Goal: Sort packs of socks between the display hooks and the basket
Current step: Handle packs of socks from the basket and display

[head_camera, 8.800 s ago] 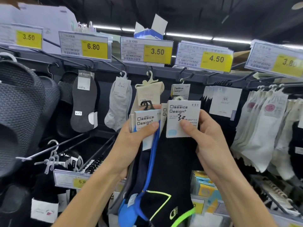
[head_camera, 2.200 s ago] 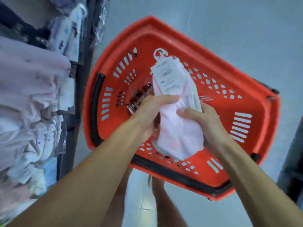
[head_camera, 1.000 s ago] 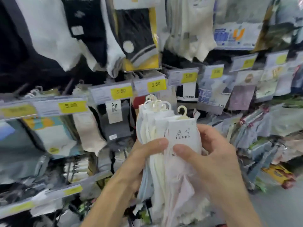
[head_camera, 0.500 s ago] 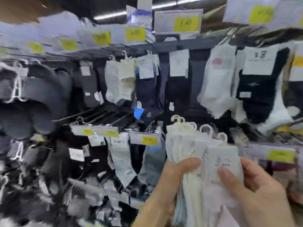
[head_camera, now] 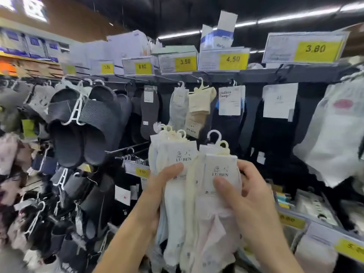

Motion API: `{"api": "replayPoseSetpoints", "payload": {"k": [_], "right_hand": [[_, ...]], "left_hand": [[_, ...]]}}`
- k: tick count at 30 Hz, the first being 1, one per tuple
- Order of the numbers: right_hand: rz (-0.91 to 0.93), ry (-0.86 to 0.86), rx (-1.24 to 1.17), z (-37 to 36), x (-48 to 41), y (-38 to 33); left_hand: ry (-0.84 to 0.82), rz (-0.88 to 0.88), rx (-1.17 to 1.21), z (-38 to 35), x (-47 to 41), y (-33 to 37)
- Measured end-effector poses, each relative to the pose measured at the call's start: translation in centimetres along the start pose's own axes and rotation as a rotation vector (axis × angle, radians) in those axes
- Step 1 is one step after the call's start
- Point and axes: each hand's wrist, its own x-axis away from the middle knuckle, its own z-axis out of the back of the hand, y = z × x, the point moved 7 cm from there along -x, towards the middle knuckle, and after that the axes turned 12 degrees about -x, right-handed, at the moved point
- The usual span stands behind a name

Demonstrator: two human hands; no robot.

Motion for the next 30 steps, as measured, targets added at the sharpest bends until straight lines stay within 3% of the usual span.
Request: {"api": "replayPoseSetpoints", "payload": {"k": [10, 12, 16, 19, 24, 30], "right_hand": [[0.051, 0.046, 0.138, -9.7, -11.1, 5.2], [0.048, 0.047, 0.172, -11.7, -13.2, 5.9], [0.111, 0.172, 0.147, -12.8, -18.0, 5.5], [0.197, 0.331, 0.248, -11.5, -22.6, 5.0], [0.215, 0.346, 0.645, -12.2, -30.7, 6.5], [0.277, 0.365, 0.616, -12.8, -34.6, 8.2]], "left_hand": [[-0.055, 0.0, -0.165, 8.9, -9.8, 7.5], [-0.194, -0.049, -0.211, 10.6, -11.9, 8.7], [-0.06, -0.053, -0.173, 14.6, -16.0, 13.1], [-0.107, 0.043, -0.203, 15.9, -17.9, 13.1], [-0.142, 0.06, -0.073, 18.5, -20.2, 11.2], [-0.192, 0.064, -0.057, 18.3, -22.0, 10.5]]}}
